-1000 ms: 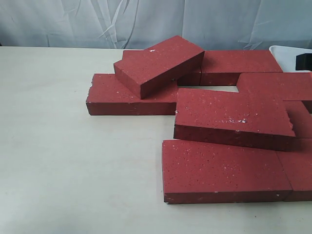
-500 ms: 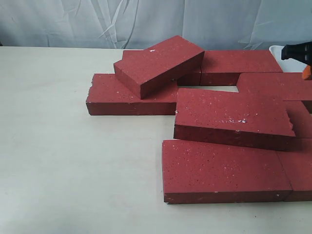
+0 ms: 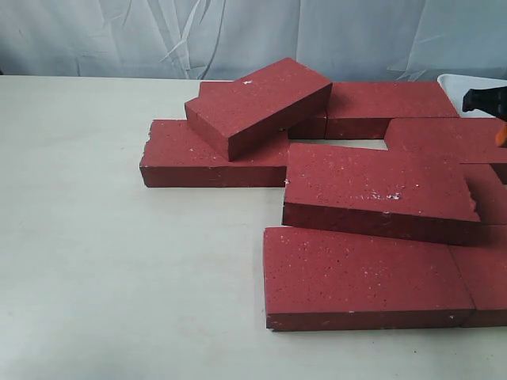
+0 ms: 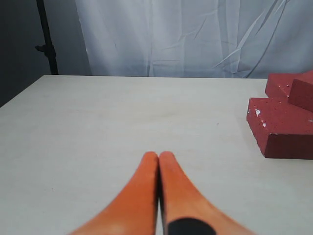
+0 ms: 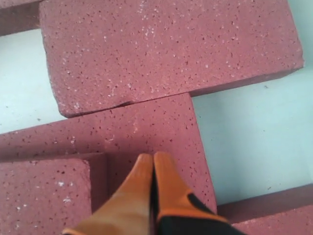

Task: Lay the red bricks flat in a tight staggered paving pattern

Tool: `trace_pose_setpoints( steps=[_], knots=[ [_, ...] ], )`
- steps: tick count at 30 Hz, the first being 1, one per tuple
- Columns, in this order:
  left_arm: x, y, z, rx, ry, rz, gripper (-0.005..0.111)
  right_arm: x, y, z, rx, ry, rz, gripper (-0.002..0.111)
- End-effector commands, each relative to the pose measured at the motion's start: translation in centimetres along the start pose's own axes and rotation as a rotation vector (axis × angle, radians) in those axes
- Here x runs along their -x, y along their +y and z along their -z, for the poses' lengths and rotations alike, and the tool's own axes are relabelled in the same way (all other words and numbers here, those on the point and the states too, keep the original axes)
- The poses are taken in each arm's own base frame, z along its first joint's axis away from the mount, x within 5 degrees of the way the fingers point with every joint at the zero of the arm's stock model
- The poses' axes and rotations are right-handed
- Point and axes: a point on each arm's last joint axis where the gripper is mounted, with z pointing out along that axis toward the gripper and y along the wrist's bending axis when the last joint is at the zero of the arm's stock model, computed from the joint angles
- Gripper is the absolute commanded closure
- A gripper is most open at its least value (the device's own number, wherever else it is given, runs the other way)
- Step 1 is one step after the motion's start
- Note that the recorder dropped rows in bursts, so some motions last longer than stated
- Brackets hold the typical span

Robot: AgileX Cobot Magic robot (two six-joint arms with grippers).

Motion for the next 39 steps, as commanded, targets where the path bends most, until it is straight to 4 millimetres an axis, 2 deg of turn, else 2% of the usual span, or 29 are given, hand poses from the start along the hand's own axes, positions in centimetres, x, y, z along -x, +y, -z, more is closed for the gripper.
trace_pose_setpoints(
  steps=[1, 9, 12, 19, 26, 34, 39],
  knots=[
    [0.0, 0.0, 0.0, 0.002, -0.013, 0.000, 0.107, -0.1, -0.2, -1.3, -0.016, 0.049, 0.010, 0.109],
    [0.0, 0.0, 0.0, 0.002, -0.013, 0.000, 0.107, -0.6, -0.1, -3.2, -0.014, 0.122, 0.012, 0.109],
    [0.0, 0.0, 0.0, 0.002, -0.013, 0.000, 0.107, -0.8, 0.8, -3.5, 0.000, 0.131, 0.058, 0.109],
    [0.0, 0.0, 0.0, 0.002, -0.013, 0.000, 0.107, -2.1, 6.9, -3.5, 0.078, 0.152, 0.269, 0.109],
    [0.0, 0.0, 0.0, 0.002, -0.013, 0.000, 0.107, -4.8, 13.9, -2.5, 0.206, 0.159, 0.469, 0.109],
    [0.0, 0.0, 0.0, 0.002, -0.013, 0.000, 0.107, -8.4, 20.0, -0.8, 0.387, 0.170, 0.632, 0.109],
    [0.0, 0.0, 0.0, 0.002, -0.013, 0.000, 0.107, -10.7, 22.6, 0.2, 0.450, 0.172, 0.735, 0.109]
  ],
)
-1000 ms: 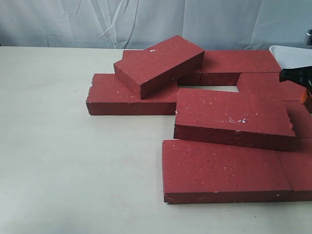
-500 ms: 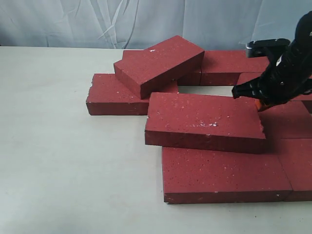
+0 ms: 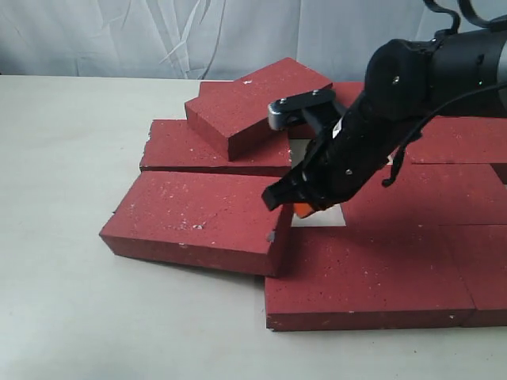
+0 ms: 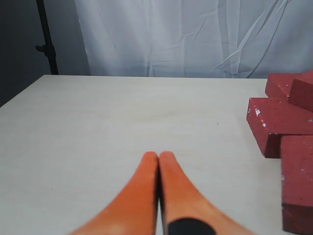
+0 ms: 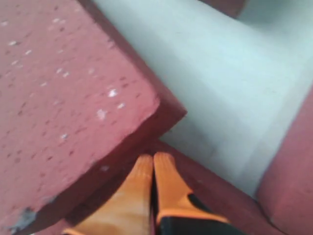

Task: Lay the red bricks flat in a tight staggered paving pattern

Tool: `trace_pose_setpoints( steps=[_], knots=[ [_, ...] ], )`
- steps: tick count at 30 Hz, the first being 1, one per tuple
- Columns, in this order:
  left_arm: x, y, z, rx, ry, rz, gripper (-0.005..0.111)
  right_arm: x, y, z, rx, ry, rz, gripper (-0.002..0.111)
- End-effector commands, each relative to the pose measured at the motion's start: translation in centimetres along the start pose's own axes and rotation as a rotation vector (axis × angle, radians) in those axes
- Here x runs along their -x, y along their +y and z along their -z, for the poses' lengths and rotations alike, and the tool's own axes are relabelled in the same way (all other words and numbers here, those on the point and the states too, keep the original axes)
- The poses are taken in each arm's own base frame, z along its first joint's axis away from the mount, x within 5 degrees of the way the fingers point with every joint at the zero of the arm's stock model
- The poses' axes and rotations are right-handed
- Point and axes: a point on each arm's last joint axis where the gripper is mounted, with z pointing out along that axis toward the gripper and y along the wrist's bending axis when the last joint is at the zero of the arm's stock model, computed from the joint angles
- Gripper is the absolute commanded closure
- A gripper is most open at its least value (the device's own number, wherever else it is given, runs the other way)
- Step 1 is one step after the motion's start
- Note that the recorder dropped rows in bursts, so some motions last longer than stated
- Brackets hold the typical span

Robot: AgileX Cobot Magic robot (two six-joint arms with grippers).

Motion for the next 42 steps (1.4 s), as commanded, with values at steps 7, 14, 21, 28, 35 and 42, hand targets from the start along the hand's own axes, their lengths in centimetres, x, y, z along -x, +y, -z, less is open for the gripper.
trace_pose_setpoints(
  steps=[7, 14, 21, 28, 35, 42],
  knots=[
    [0.0, 0.0, 0.0, 0.002, -0.013, 0.000, 0.107, 0.1, 2.9, 0.1, 0.037, -0.028, 0.105, 0.109],
    [0.0, 0.0, 0.0, 0.002, -0.013, 0.000, 0.107, 0.3, 3.3, 2.9, 0.030, -0.105, 0.125, 0.109],
    [0.0, 0.0, 0.0, 0.002, -0.013, 0.000, 0.107, 0.2, 2.9, 6.6, -0.072, -0.206, 0.128, 0.109],
    [0.0, 0.0, 0.0, 0.002, -0.013, 0.000, 0.107, 0.2, -0.8, 9.2, -0.125, -0.284, -0.048, 0.109],
    [0.0, 0.0, 0.0, 0.002, -0.013, 0.000, 0.107, -0.1, -5.3, 10.2, -0.113, -0.327, -0.275, 0.109],
    [0.0, 0.0, 0.0, 0.002, -0.013, 0.000, 0.107, 0.1, -5.7, 10.4, -0.105, -0.365, -0.306, 0.109]
  ],
)
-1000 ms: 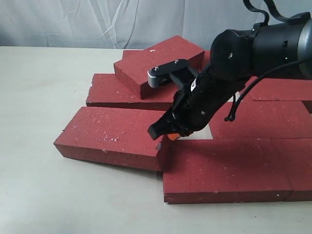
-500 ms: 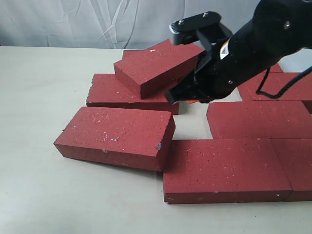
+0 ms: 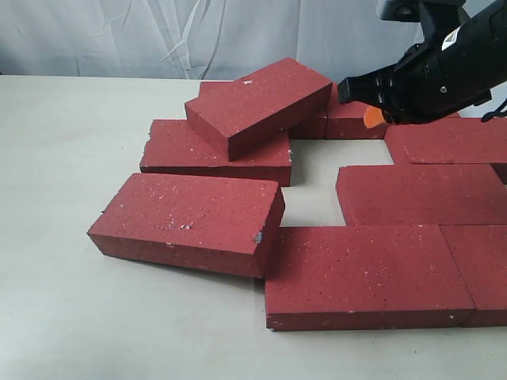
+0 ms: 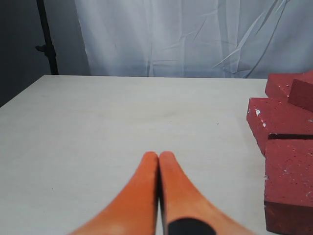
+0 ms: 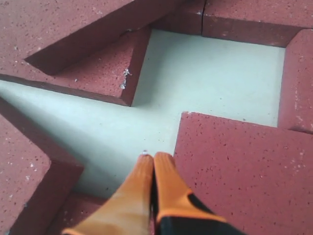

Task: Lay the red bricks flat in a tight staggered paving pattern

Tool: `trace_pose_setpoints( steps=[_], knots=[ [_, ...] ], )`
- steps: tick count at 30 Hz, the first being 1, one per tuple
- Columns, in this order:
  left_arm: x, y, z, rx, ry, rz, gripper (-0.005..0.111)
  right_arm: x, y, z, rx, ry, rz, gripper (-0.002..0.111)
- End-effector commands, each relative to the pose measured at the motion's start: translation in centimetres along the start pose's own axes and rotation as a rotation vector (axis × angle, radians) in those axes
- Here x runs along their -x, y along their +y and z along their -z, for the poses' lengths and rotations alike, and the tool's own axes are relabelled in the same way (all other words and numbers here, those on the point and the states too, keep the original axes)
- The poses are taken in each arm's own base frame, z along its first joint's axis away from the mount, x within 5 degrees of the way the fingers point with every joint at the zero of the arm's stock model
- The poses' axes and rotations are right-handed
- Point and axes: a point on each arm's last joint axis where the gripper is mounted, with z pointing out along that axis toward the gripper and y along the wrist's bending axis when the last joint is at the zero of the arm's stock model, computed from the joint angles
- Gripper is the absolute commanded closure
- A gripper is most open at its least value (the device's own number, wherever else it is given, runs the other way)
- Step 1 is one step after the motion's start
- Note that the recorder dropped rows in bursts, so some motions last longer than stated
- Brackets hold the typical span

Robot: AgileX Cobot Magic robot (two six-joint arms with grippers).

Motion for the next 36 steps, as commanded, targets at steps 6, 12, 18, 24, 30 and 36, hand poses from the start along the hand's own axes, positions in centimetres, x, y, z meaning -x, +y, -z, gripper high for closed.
trace_pose_setpoints(
  steps=[6, 12, 18, 24, 30, 36],
  knots=[
    [-0.02, 0.02, -0.01, 0.002, -0.013, 0.000, 0.107, 0.49, 0.23, 0.41, 0.039, -0.041, -0.059, 0.109],
    [-0.02, 0.02, -0.01, 0.002, -0.013, 0.000, 0.107, 0.49, 0.26, 0.41, 0.042, -0.041, -0.062, 0.109],
    [-0.02, 0.02, -0.01, 0.002, -0.013, 0.000, 0.107, 0.51, 0.25, 0.42, 0.042, -0.043, -0.062, 0.109],
    [-0.02, 0.02, -0.01, 0.003, -0.013, -0.002, 0.107, 0.54, 0.25, 0.42, 0.042, -0.046, -0.062, 0.109],
    [-0.02, 0.03, -0.01, 0.003, -0.013, -0.004, 0.107, 0.54, 0.25, 0.42, 0.042, -0.046, -0.062, 0.109],
    [-0.02, 0.03, -0.01, 0.003, -0.013, -0.004, 0.107, 0.54, 0.25, 0.42, 0.042, -0.046, -0.062, 0.109]
  ],
)
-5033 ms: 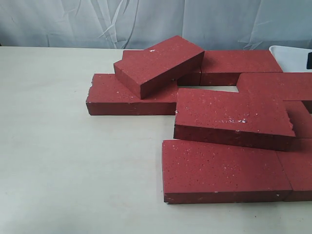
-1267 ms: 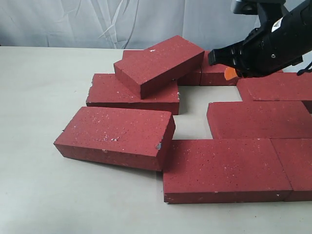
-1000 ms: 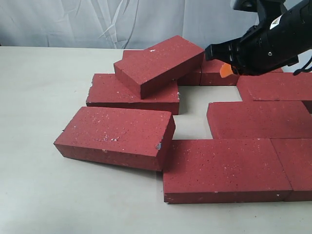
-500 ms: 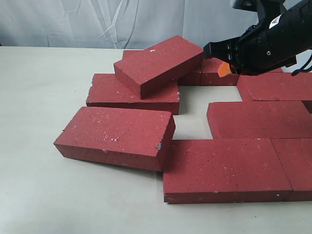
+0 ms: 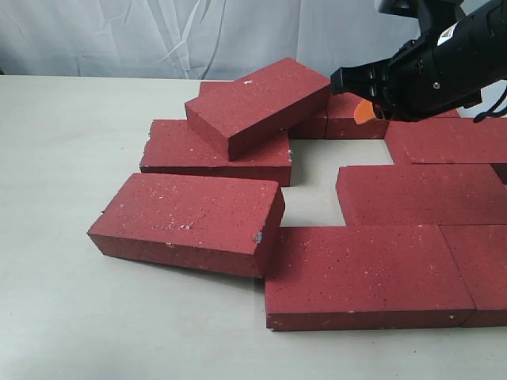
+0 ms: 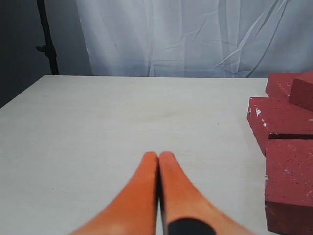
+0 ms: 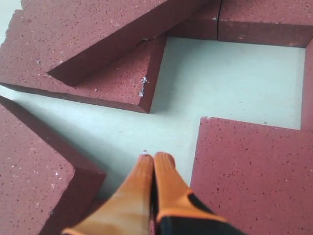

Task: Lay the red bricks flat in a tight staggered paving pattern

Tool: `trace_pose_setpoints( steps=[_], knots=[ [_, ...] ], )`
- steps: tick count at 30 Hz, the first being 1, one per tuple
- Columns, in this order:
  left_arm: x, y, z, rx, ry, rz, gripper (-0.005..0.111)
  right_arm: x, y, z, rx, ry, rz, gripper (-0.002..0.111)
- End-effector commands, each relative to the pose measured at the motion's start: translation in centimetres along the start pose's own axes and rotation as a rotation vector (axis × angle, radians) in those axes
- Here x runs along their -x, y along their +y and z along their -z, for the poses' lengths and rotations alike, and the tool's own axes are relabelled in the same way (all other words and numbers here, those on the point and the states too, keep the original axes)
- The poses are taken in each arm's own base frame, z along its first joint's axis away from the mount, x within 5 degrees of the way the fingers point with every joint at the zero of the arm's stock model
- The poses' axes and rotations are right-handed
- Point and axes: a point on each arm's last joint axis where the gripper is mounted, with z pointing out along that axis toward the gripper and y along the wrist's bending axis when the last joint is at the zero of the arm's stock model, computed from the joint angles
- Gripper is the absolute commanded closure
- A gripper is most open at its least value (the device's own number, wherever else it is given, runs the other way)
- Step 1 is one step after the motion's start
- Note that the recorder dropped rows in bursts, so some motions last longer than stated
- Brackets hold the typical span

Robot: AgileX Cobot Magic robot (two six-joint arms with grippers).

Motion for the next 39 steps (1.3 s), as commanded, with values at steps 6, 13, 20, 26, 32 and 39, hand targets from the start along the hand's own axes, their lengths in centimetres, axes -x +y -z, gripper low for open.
trace_pose_setpoints(
  steps=[6, 13, 20, 26, 32, 39],
  knots=[
    [0.5, 0.0, 0.0, 0.003, -0.075, -0.002, 0.107, 0.3, -0.1, 0.4, -0.002, -0.024, -0.002, 0.109],
    [2.4, 0.0, 0.3, 0.005, -0.281, -0.004, 0.107, 0.3, -0.1, 0.4, -0.002, -0.024, 0.000, 0.109],
    [3.5, 0.0, 0.7, 0.006, -0.408, -0.014, 0.107, 0.3, -0.1, 0.4, -0.002, -0.024, 0.000, 0.109],
    [3.5, 0.0, 0.8, 0.006, -0.417, -0.014, 0.107, 0.4, 0.0, 0.4, 0.006, -0.027, -0.010, 0.109],
    [3.5, 0.2, 0.8, 0.000, -0.416, 0.132, 0.107, 0.5, 0.1, 0.4, 0.021, -0.036, -0.031, 0.109],
    [7.9, 0.2, 0.9, -0.001, -0.454, 0.132, 0.107, 0.5, 0.1, 0.4, 0.021, -0.047, -0.031, 0.109]
  ],
)
